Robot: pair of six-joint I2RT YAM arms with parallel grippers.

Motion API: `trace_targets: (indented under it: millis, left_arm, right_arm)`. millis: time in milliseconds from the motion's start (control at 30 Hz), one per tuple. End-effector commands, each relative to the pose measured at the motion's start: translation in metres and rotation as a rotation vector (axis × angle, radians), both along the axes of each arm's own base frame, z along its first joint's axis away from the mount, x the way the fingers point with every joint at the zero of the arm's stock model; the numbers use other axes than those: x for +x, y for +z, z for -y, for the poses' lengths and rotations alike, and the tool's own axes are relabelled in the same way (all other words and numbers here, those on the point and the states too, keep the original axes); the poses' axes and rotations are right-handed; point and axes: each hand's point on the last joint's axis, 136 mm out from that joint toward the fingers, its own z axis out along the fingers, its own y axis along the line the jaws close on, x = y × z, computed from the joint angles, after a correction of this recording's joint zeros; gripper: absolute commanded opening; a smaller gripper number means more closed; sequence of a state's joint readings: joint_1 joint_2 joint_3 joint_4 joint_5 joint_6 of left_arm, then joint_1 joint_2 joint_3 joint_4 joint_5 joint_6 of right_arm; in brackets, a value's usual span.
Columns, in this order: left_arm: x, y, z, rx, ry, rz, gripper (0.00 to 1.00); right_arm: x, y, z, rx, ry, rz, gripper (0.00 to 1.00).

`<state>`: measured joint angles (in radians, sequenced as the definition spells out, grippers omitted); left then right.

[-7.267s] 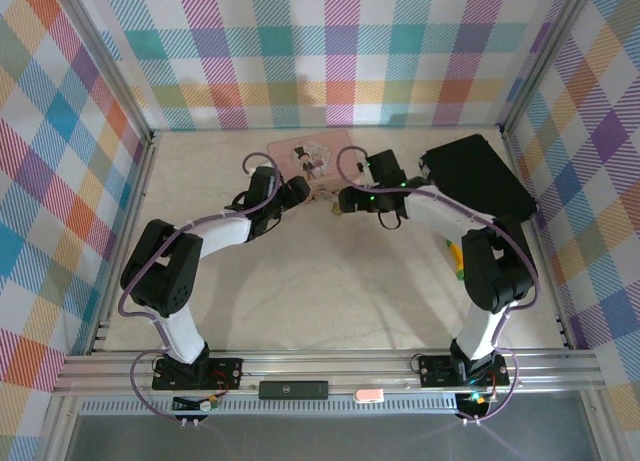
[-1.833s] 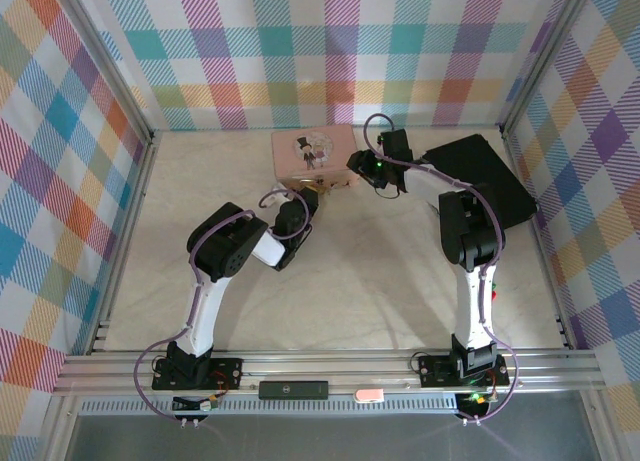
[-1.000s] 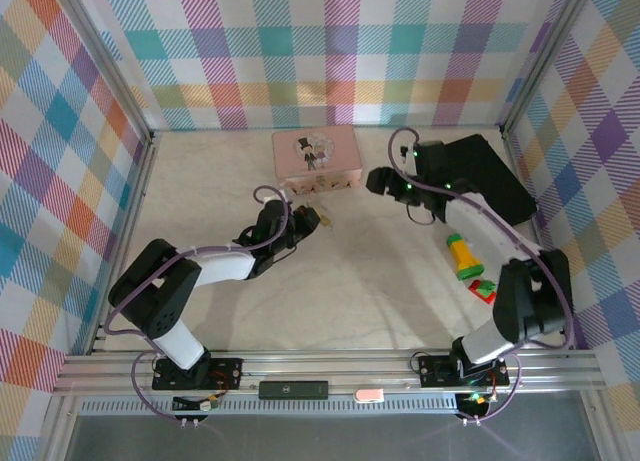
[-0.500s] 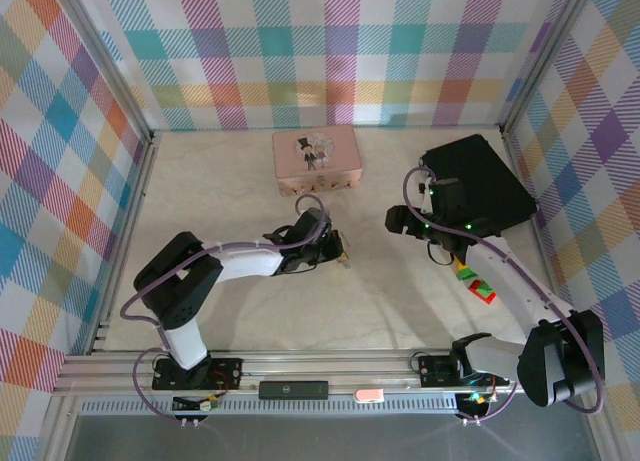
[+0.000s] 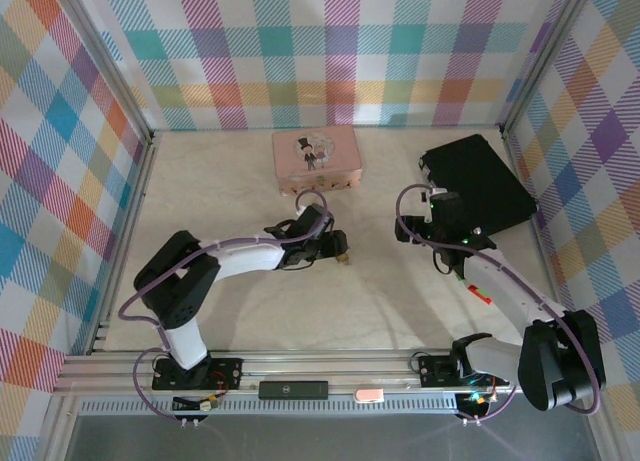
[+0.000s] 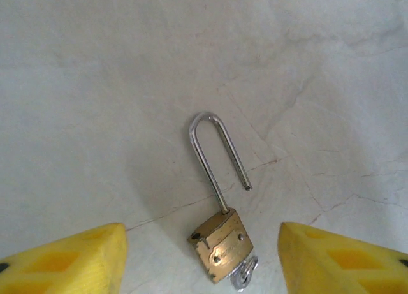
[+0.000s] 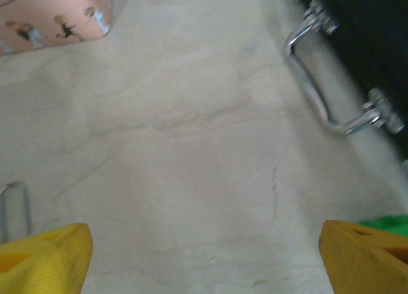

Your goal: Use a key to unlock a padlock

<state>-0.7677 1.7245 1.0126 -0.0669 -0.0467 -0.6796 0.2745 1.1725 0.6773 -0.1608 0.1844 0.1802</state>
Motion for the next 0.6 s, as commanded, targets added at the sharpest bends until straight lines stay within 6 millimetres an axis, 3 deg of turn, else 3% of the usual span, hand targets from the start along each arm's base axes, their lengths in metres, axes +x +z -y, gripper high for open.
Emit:
trace_targets:
  millis: [0, 167, 333, 567]
  left_arm:
    - [0.018, 0.055, -0.030, 0.056, 0.026, 0.124, 0.70]
    - [0.028, 0.102, -0.096, 0.176, 0.135, 0.262, 0.81]
    - [0.019, 0.115, -0.179, 0.347, 0.312, 0.336, 0.86]
    - [-0.012, 0.113, -0.291, 0.609, 0.577, 0.400, 0.91]
  right_arm:
    - [0.029, 0.027, 0.016, -0.074, -0.021, 0.191, 0.92]
    - [0.044, 0.007, 0.029, -0.164, -0.026, 0.222, 0.92]
    - [0.055, -0.011, 0.040, -0.207, -0.032, 0.256, 0.92]
    - [0.069, -0.023, 0.049, -0.140, -0.054, 0.359, 0.92]
